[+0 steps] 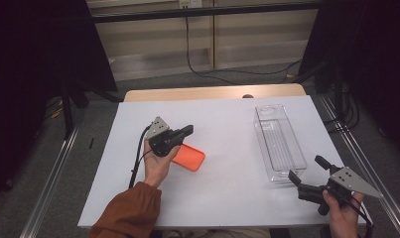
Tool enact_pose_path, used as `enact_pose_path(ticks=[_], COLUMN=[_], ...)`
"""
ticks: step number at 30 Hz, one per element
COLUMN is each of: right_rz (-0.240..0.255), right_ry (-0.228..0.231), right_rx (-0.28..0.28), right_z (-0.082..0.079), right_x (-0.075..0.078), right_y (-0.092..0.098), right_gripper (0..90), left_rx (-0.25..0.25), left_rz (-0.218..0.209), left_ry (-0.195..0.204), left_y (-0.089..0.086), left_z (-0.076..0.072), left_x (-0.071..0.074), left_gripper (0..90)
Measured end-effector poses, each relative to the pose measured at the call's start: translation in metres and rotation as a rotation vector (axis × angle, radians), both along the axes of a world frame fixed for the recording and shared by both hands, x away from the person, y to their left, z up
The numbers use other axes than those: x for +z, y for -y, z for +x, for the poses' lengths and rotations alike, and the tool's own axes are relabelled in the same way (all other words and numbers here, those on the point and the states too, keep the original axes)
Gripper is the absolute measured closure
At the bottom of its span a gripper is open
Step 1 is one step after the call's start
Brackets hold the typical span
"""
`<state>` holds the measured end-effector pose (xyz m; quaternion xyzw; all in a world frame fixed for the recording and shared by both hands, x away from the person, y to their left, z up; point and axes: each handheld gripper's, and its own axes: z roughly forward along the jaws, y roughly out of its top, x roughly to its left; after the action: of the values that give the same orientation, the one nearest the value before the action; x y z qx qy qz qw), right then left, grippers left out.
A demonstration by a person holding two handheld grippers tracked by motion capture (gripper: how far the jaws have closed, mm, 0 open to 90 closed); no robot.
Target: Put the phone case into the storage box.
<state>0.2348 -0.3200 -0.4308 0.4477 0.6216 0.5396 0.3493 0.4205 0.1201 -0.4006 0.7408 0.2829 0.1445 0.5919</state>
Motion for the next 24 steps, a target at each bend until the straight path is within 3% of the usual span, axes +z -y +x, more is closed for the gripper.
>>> enact_pose_path(ticks=[7,10,12,20,24], right_rz=[-0.002,-0.004,-0.004,-0.006,-0.007], right_ry=[0.002,0.000,0.002,0.002,0.003], right_rx=[-0.001,0.002,0.001,0.002,0.003], right_z=[0.000,0.000,0.000,0.000,0.000], right_x=[0.000,0.000,0.000,0.000,0.000], right_y=[0.000,0.000,0.000,0.000,0.000], right_gripper=[0.0,0.0,0.0,0.0,0.0], left_rx=[-0.014,-0.021,-0.017,-0.019,-0.036], left_rz=[0.073,0.080,0.121,0.162,0.218], left_ry=[-0.076,-0.112,-0.128,-0.173,-0.192], left_y=[0.007,0.011,0.013,0.015,0.019], left_z=[0.010,0.013,0.016,0.023,0.026], left_x=[-0.004,-0.005,-0.006,-0.009,-0.011], left_gripper=[90.0,90.0,90.0,90.0,90.0])
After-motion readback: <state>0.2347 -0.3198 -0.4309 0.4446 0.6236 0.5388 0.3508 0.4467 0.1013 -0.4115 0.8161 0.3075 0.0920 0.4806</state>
